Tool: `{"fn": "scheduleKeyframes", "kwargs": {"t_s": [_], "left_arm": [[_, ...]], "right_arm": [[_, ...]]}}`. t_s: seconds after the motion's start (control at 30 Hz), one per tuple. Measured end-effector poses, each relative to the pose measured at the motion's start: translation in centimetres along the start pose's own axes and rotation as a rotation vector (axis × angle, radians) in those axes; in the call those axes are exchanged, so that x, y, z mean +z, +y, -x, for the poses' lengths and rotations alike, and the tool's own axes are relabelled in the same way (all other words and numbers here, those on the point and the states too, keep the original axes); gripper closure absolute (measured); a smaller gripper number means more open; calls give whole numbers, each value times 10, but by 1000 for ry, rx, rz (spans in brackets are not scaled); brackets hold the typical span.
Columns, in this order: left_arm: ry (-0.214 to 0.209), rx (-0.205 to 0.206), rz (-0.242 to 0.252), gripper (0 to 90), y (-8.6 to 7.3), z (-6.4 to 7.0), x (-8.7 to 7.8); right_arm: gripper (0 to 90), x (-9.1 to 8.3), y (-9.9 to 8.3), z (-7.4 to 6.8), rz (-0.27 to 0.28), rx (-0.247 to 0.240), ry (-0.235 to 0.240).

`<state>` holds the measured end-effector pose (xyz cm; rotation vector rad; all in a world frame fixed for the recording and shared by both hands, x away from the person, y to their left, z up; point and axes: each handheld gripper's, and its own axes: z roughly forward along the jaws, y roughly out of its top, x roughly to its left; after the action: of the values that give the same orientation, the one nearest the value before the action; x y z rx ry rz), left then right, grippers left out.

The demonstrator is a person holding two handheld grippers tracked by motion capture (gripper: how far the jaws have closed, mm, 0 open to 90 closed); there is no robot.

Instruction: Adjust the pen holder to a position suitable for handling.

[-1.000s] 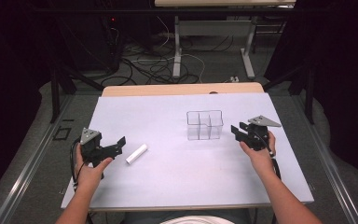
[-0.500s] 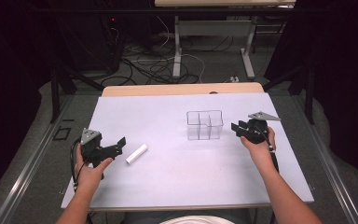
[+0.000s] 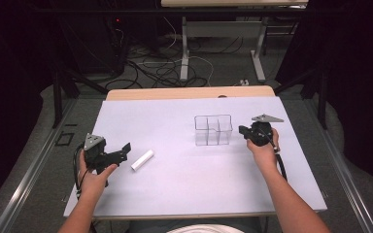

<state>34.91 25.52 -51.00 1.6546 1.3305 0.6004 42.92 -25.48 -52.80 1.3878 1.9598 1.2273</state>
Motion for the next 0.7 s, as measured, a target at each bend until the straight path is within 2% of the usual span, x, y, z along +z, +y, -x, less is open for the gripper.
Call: {"fn": "scheduleKeyframes", "kwargs": {"t_s": [0.17, 0.33, 0.43, 0.57, 0.7], "left_arm": [[-1, -2, -5, 4, -1, 0, 2], [2, -1, -7, 4, -1, 0, 2], [1, -1, -8, 4, -1, 0, 1], [2, 0, -5, 5, -1, 0, 2], [0, 2, -5, 4, -1, 0, 3]], "right_arm": [[900, 9, 1, -3, -25, -31, 28], [900, 16, 3, -4, -20, -52, 55], [900, 18, 2, -5, -28, -50, 58], [900, 22, 0, -6, -34, -55, 87], [900, 23, -1, -7, -40, -58, 87]]}}
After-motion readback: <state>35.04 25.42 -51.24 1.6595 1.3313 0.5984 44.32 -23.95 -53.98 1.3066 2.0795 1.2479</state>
